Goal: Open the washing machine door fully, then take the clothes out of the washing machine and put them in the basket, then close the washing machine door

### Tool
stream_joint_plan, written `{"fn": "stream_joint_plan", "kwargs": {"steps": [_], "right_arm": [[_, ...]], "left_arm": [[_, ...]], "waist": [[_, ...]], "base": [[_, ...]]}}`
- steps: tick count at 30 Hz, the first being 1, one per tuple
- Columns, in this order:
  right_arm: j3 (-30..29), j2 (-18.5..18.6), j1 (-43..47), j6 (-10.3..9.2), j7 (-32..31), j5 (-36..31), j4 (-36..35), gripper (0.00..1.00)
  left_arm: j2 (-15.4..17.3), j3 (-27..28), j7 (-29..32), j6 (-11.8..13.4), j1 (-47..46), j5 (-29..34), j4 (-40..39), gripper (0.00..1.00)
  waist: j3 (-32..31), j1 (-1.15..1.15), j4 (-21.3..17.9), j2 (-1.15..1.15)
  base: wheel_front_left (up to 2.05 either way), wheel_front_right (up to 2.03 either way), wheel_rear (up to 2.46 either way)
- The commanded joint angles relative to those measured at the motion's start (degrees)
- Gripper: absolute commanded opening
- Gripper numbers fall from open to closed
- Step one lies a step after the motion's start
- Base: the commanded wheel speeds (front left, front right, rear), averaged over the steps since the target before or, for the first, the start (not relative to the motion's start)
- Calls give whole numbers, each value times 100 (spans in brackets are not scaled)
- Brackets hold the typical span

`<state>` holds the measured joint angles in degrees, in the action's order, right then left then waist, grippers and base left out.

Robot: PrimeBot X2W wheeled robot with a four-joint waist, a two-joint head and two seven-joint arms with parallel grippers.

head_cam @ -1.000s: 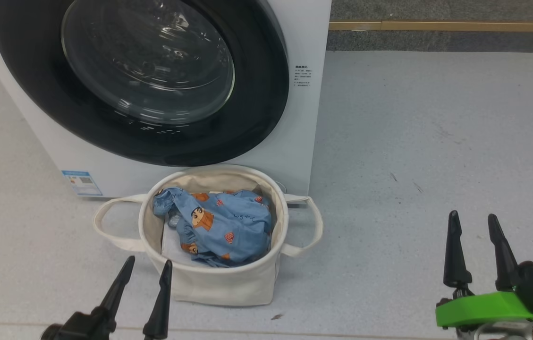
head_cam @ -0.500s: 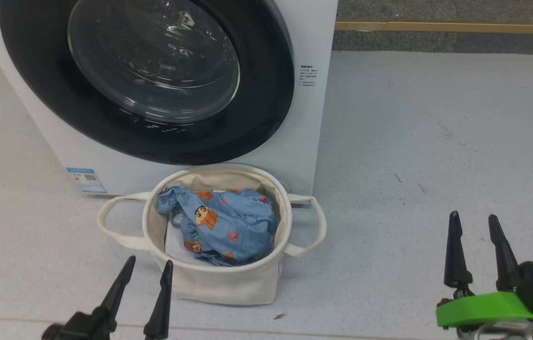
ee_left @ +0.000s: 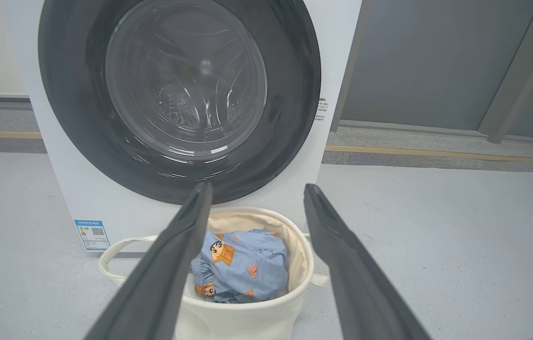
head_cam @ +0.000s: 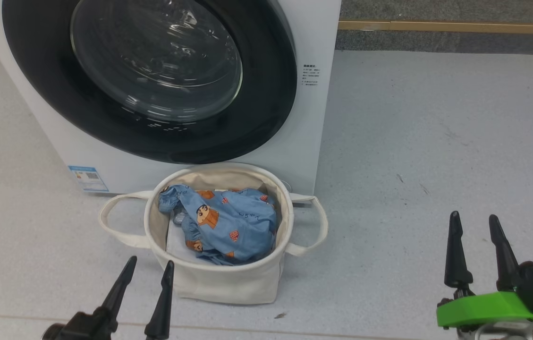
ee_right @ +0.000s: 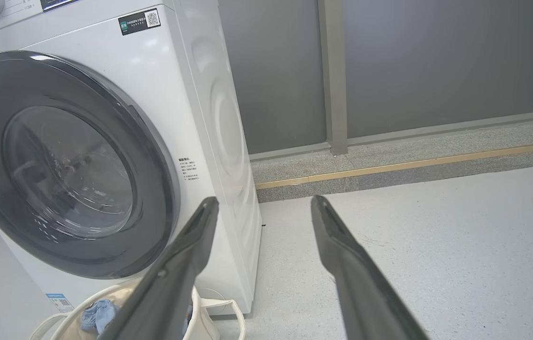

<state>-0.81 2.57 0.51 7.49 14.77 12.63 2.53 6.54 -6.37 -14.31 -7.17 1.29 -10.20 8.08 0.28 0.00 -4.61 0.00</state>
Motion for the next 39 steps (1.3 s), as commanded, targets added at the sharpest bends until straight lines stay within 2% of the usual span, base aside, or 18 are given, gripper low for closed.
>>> {"fn": "stream_joint_plan", "kwargs": {"steps": [1,14,15,20,24,29,39], "right_arm": [[111,31,-143,0,23,-45,-186,100],[139,31,-155,0,23,-32,-194,100],[5,0,-1,0,0,0,4,0],[27,-7,37,1,-26,167,222,0],[25,17,20,1,-80,449,247,0],[29,41,-15,1,-145,794,295,0],[28,79,-79,1,-278,1470,376,0]], "left_arm": [[31,194,-69,-32,-167,10,-159,100],[48,104,-69,-32,-145,-114,-107,100],[10,-84,0,1,-1,-93,75,0],[-19,-101,37,9,47,-260,299,0],[-17,-68,98,10,28,-537,301,0],[-17,-28,169,10,-9,-878,323,0],[-23,54,312,4,-85,-1552,368,0]], "waist": [[-2,0,2,0],[14,0,13,0],[15,0,14,0],[17,1,21,0],[3,13,38,0],[11,1,56,0],[11,0,92,0]], "base": [[0,0,0],[0,0,0],[0,0,0],[0,0,0],[0,0,0],[0,0,0],[0,0,0]]}}
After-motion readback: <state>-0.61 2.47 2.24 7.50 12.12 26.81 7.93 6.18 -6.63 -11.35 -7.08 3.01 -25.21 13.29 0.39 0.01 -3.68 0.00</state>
